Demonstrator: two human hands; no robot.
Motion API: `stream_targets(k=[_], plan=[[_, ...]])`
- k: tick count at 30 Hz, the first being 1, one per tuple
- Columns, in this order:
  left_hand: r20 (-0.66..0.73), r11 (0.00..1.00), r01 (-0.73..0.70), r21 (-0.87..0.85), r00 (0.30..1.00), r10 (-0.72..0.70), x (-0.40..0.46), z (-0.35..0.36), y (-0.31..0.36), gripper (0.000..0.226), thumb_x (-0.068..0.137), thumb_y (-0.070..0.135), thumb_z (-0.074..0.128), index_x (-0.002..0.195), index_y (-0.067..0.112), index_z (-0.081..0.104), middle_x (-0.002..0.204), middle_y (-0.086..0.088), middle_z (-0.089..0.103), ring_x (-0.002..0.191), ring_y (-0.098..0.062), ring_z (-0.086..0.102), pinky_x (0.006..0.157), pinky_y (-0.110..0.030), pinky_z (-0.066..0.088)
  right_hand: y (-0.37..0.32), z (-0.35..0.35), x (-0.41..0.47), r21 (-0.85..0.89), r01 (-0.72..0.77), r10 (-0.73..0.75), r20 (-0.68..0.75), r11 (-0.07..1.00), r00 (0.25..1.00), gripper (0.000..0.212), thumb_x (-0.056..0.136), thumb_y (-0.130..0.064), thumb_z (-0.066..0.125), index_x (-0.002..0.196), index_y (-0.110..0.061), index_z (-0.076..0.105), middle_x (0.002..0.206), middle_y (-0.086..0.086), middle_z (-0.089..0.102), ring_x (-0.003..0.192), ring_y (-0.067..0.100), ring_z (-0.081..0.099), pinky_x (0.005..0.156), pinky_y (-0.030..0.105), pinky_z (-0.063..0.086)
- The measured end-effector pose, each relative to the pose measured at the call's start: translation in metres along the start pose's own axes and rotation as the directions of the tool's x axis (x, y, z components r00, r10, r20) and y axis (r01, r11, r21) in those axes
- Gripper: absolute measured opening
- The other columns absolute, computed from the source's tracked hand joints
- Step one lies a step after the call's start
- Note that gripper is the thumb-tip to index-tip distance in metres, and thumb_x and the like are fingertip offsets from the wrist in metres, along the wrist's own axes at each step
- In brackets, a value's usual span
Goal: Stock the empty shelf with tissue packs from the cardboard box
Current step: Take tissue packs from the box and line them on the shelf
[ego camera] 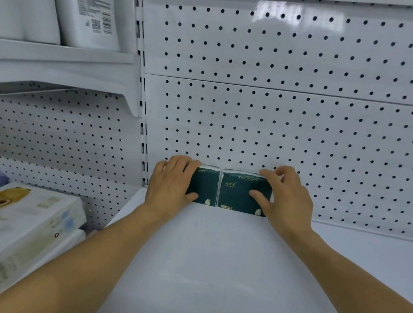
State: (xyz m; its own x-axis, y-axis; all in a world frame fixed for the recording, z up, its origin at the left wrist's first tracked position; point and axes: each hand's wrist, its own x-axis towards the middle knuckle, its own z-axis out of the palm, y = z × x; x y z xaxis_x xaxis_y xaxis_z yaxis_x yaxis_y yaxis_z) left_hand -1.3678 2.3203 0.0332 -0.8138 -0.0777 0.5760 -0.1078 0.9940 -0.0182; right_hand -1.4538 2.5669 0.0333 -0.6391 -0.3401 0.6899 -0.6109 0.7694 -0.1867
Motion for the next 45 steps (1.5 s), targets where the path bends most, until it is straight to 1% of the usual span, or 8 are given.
stream_targets(k=[3, 6, 13, 23, 30, 38, 41, 45], plan=[[-0.029, 1.000, 0.013, 0.008, 1.000, -0.013, -0.007, -0.019, 0.004, 0.080, 0.084, 0.050, 0.068, 0.150, 0.021, 0.033, 0.152, -0.001, 0.039, 0.143, -0.024, 0.029, 0.118, -0.046, 0.021, -0.005, -0.014, -0.003, -0.081, 0.067, -0.072, -0.065, 0.995, 0.995, 0.048, 0.090, -0.045, 0.061, 0.130, -0.020, 0.055, 0.130, 0.012, 0.051, 0.111, 0.033, 0.052, 0.082, 0.044, 0.046], [-0.105, 0.999, -0.007, 0.037, 0.994, 0.011, -0.030, -0.047, 0.012, 0.079, 0.086, 0.052, 0.065, 0.150, 0.020, 0.033, 0.154, -0.004, 0.038, 0.144, -0.031, 0.030, 0.118, -0.055, 0.020, -0.020, -0.034, -0.015, -0.108, 0.165, -0.169, -0.034, 0.980, 0.985, 0.053, 0.092, -0.050, 0.043, 0.137, -0.023, 0.050, 0.141, 0.010, 0.045, 0.127, 0.034, 0.043, 0.095, 0.051, 0.041], [-0.224, 0.997, 0.010, 0.072, 0.975, 0.007, -0.126, -0.110, 0.024, 0.071, 0.088, 0.059, 0.048, 0.146, 0.018, 0.041, 0.143, -0.006, 0.051, 0.132, -0.031, 0.047, 0.110, -0.056, 0.035, -0.084, -0.085, -0.068, 0.008, 0.297, -0.296, -0.054, 0.955, 0.954, 0.052, 0.092, -0.047, 0.040, 0.135, -0.019, 0.052, 0.133, 0.004, 0.057, 0.115, 0.026, 0.055, 0.093, 0.043, 0.046], [-0.092, 0.988, 0.128, 0.085, 0.989, -0.120, -0.341, -0.190, -0.031, 0.066, 0.092, 0.057, 0.050, 0.145, 0.019, 0.041, 0.137, -0.006, 0.055, 0.125, -0.028, 0.052, 0.103, -0.050, 0.040, -0.249, -0.112, -0.203, 0.232, 0.443, -0.454, -0.006, 0.866, 0.891, 0.050, 0.095, -0.041, 0.048, 0.138, -0.015, 0.050, 0.135, 0.009, 0.055, 0.115, 0.028, 0.055, 0.083, 0.038, 0.048], [0.140, 0.964, 0.229, 0.136, 0.959, -0.248, -0.491, -0.215, -0.080, 0.071, 0.090, 0.058, 0.053, 0.147, 0.017, 0.041, 0.134, -0.004, 0.056, 0.123, -0.026, 0.052, 0.104, -0.047, 0.041, -0.344, -0.085, -0.316, 0.355, 0.450, -0.525, 0.149, 0.819, 0.838, 0.048, 0.095, -0.039, 0.051, 0.136, -0.014, 0.050, 0.130, 0.009, 0.056, 0.106, 0.031, 0.056, 0.074, 0.041, 0.049], [0.400, 0.893, 0.438, 0.106, 0.803, -0.441, -0.616, -0.182, -0.113, 0.076, 0.091, 0.064, 0.038, 0.153, 0.021, 0.030, 0.133, -0.003, 0.057, 0.122, -0.028, 0.055, 0.106, -0.047, 0.040, -0.374, -0.034, -0.421, 0.411, 0.313, -0.485, 0.433, 0.856, 0.760, 0.040, 0.096, -0.044, 0.049, 0.126, -0.019, 0.058, 0.119, 0.002, 0.061, 0.098, 0.025, 0.062, 0.063, 0.034, 0.052], [0.486, 0.848, 0.523, 0.088, 0.721, -0.495, -0.651, -0.161, -0.118, 0.075, 0.094, 0.065, 0.035, 0.154, 0.021, 0.026, 0.133, -0.002, 0.055, 0.122, -0.026, 0.053, 0.110, -0.043, 0.037, -0.386, -0.004, -0.446, 0.439, 0.289, -0.503, 0.521, 0.851, 0.689, 0.035, 0.094, -0.041, 0.054, 0.122, -0.021, 0.060, 0.114, 0.000, 0.063, 0.096, 0.024, 0.064, 0.061, 0.033, 0.052], [0.583, 0.734, 0.674, 0.084, 0.564, -0.584, -0.688, -0.126, -0.141, 0.074, 0.096, 0.054, 0.049, 0.156, 0.025, 0.017, 0.140, -0.002, 0.048, 0.127, -0.025, 0.046, 0.102, -0.036, 0.042, -0.414, 0.054, -0.470, 0.488, 0.266, -0.545, 0.619, 0.831, 0.565, 0.031, 0.092, -0.035, 0.059, 0.120, -0.022, 0.062, 0.113, -0.001, 0.063, 0.097, 0.023, 0.063, 0.065, 0.035, 0.053]])
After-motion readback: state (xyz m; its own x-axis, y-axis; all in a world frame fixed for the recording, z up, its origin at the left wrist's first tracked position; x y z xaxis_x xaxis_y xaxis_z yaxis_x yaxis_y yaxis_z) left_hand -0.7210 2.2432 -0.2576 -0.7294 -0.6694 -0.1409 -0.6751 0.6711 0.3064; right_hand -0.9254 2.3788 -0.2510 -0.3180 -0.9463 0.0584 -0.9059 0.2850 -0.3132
